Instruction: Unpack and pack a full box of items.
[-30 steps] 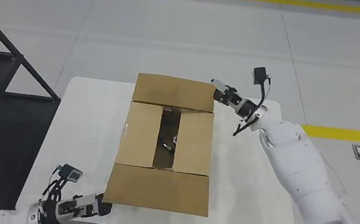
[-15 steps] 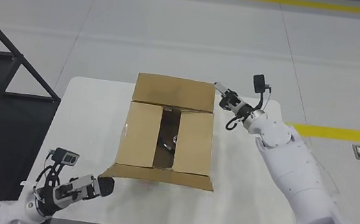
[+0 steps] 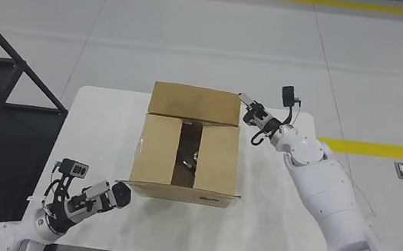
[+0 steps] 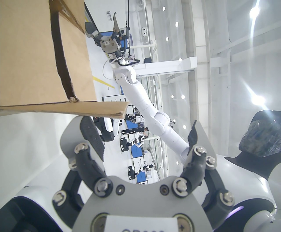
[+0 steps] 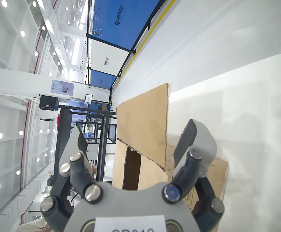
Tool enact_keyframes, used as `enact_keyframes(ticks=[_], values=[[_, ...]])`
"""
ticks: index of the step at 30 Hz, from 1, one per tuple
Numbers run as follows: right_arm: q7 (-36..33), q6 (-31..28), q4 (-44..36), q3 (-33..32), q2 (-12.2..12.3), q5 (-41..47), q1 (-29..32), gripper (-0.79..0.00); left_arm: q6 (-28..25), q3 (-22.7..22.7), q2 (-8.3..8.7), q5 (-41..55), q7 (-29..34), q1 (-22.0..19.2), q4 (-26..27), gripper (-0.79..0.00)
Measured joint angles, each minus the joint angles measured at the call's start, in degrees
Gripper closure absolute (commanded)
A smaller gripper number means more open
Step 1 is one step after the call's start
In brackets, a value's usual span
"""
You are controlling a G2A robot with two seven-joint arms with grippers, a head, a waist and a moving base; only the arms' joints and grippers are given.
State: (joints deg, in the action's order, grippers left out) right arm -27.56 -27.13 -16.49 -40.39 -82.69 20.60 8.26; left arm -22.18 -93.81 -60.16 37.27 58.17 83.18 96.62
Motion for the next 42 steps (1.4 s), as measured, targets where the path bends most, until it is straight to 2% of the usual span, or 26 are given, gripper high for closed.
enact_keyframes(ticks=[4, 6, 7, 9, 17, 23, 35, 42], values=[[0.00, 0.00, 0.00, 0.00, 0.00, 0.00, 0.00, -0.785, 0.60, 0.13, -0.18, 0.01, -0.70, -0.67, -0.42, -0.785], [0.00, 0.00, 0.00, 0.00, 0.00, 0.00, 0.00, -0.785, 1.53, 1.56, -0.43, -2.04, -4.52, -2.33, 0.14, -0.785], [0.00, 0.00, 0.00, 0.00, 0.00, 0.00, 0.00, -0.785, 1.38, 2.34, -0.50, -4.36, -7.74, -2.61, 1.16, -0.785], [0.00, 0.00, 0.00, 0.00, 0.00, 0.00, 0.00, -0.785, 1.09, 2.63, -0.51, -6.25, -10.16, -2.48, 1.82, -0.785], [0.55, 0.85, -2.10, -0.04, 0.09, -1.13, 1.44, -0.785, 1.13, 2.55, -0.50, -6.20, -10.23, -2.40, 1.81, -0.785], [-0.08, 1.18, -3.23, -1.18, 0.50, -2.24, 2.21, -0.785, 2.37, 3.26, -0.57, -9.25, -12.78, -1.94, 3.38, -0.785], [-2.69, -5.42, -0.16, -4.43, 0.46, -0.21, 2.40, -0.785, 4.50, 4.28, -0.84, -9.81, -16.43, -2.23, 2.94, -0.785], [-3.49, -3.95, 0.98, -4.74, -0.19, -1.42, 1.97, -0.785, 4.53, 4.61, -1.03, -9.61, -18.14, -2.58, 2.94, -0.785]])
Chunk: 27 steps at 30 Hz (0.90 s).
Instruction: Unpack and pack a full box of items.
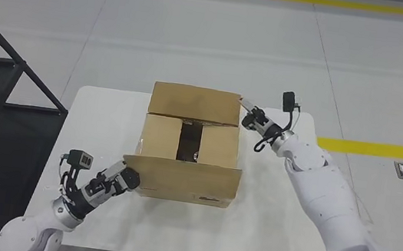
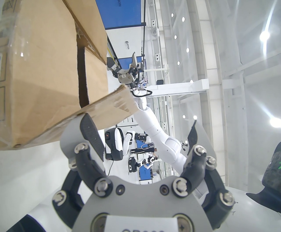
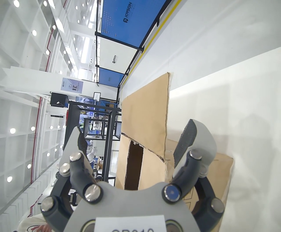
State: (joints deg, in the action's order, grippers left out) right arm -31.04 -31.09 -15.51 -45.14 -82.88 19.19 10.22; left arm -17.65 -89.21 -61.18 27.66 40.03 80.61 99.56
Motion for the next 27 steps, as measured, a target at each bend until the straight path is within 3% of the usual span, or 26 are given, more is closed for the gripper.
enact_keyframes(ticks=[11, 20, 27], values=[[2.99, 3.00, 0.70, -0.10, -1.67, -2.28, -0.79, -0.785, 0.59, 0.51, -0.31, -1.13, -3.50, -0.89, -1.49, -0.785], [-3.40, 0.00, 2.21, -1.98, -2.62, 0.83, -1.27, -0.785, 1.53, 0.99, -0.53, -1.19, -4.76, -1.51, -2.62, -0.785], [-7.66, -3.53, 3.93, -4.36, -2.01, 3.50, -1.86, -0.785, 1.85, 1.34, -0.67, -1.53, -5.22, -1.73, -2.65, -0.785]])
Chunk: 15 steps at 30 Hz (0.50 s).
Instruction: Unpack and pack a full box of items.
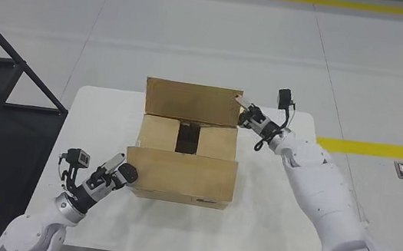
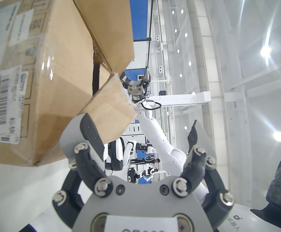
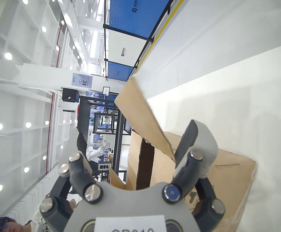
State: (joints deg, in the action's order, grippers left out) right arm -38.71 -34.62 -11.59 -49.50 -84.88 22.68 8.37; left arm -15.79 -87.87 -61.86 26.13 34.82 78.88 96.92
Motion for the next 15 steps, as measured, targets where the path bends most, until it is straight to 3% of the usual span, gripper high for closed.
enact_keyframes(ticks=[7, 15], values=[[-10.15, -4.99, -0.58, -3.88, 1.72, 5.61, 0.08, -0.785, 0.49, 1.06, -0.30, -2.01, -2.82, -0.64, 0.14, -0.785], [-20.84, -6.37, -2.95, -6.82, 3.47, 9.07, 0.08, -0.785, 1.61, 2.73, -0.72, -5.29, -6.92, -1.95, 0.42, -0.785]])
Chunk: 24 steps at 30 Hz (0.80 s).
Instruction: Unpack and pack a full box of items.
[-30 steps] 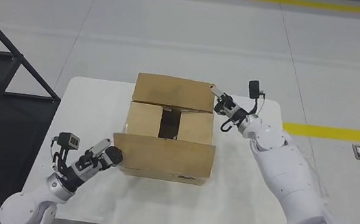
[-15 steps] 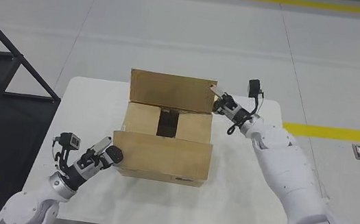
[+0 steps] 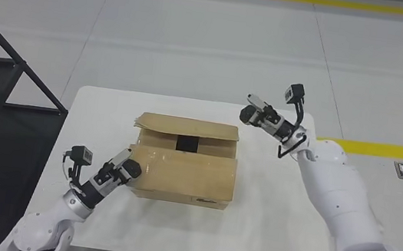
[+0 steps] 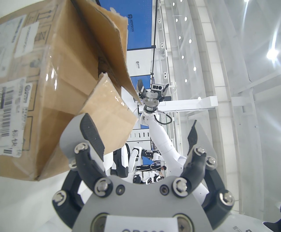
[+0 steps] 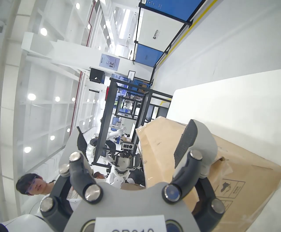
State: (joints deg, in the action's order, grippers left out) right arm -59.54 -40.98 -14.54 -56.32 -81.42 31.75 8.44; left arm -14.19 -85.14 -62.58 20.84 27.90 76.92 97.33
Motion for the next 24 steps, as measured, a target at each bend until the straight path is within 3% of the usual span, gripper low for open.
enact_keyframes(ticks=[6, 14, 24], values=[[-5.35, 6.46, -2.48, -0.75, 0.77, 0.10, -0.14, -0.785, 1.99, 1.48, -0.42, -2.54, -4.08, -1.55, 0.11, -0.785], [-3.50, 17.11, -7.93, 0.79, 0.92, -5.03, 0.91, -0.785, 3.09, 2.97, -0.82, -5.80, -6.43, -3.18, 0.30, -0.785], [-3.29, 23.27, -19.95, 0.78, 2.49, -10.77, 5.83, -0.785, 4.77, 4.77, -1.32, -9.46, -8.61, -5.25, -0.54, -0.785]])
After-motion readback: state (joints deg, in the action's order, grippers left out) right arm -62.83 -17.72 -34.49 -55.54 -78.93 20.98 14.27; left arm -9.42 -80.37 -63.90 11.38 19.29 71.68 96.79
